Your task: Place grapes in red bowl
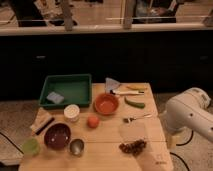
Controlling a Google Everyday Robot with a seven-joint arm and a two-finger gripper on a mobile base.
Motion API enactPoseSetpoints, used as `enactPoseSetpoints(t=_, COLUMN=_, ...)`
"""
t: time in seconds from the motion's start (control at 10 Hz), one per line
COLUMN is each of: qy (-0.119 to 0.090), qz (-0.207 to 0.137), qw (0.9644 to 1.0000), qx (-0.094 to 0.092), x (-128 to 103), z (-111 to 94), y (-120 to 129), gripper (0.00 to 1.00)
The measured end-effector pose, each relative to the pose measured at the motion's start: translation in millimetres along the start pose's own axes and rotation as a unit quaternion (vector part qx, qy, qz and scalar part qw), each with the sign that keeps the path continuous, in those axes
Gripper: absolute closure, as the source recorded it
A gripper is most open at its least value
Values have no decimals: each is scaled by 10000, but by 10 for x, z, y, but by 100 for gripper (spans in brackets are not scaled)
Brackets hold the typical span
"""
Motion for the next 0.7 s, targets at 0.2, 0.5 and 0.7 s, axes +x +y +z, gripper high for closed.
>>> enactPoseSetpoints(t=0.2, qy=15, qz=-85, qw=10000, qx=-21, x=-39, z=37, y=76, gripper=20)
enactPoseSetpoints(t=0.5, qy=29, qz=-243, qw=9997, qx=-73, x=-132, z=94, y=157, gripper=20)
enactPoseSetpoints(t=0.7, qy=25, qz=-396, qw=9992, qx=-97, x=-265, z=145, y=194, gripper=20)
